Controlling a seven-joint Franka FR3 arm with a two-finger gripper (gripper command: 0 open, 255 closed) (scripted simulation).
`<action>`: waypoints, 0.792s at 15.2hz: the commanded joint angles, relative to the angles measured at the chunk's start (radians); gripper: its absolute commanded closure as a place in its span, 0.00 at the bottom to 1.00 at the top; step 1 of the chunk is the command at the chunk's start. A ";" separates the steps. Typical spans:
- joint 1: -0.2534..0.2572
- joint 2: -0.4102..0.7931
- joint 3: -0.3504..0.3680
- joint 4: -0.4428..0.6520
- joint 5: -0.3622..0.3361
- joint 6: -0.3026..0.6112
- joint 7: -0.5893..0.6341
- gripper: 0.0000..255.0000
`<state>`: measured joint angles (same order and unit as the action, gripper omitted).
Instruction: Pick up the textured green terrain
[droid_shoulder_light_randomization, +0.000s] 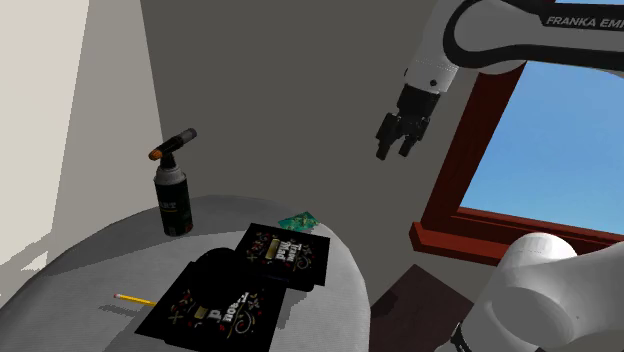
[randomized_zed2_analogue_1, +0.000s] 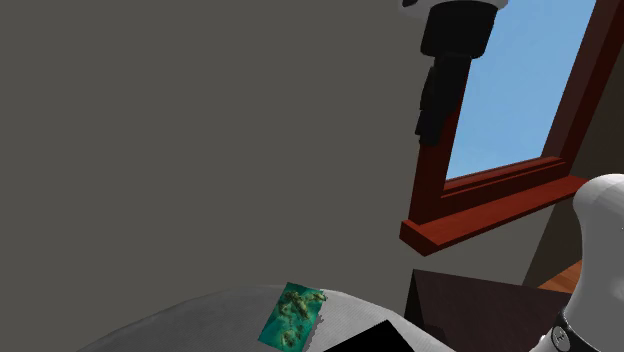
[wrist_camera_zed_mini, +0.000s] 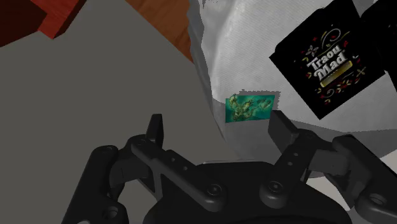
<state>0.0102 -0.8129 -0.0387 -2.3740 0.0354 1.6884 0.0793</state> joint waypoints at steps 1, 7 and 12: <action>0.000 0.000 0.000 0.000 0.000 0.000 0.000 0.00; -0.014 0.097 0.093 -0.100 0.033 0.235 0.156 0.00; -0.033 0.231 0.173 -0.132 0.041 0.431 0.291 0.00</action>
<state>-0.0182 -0.6070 0.1189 -2.4974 0.0763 2.0762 0.3416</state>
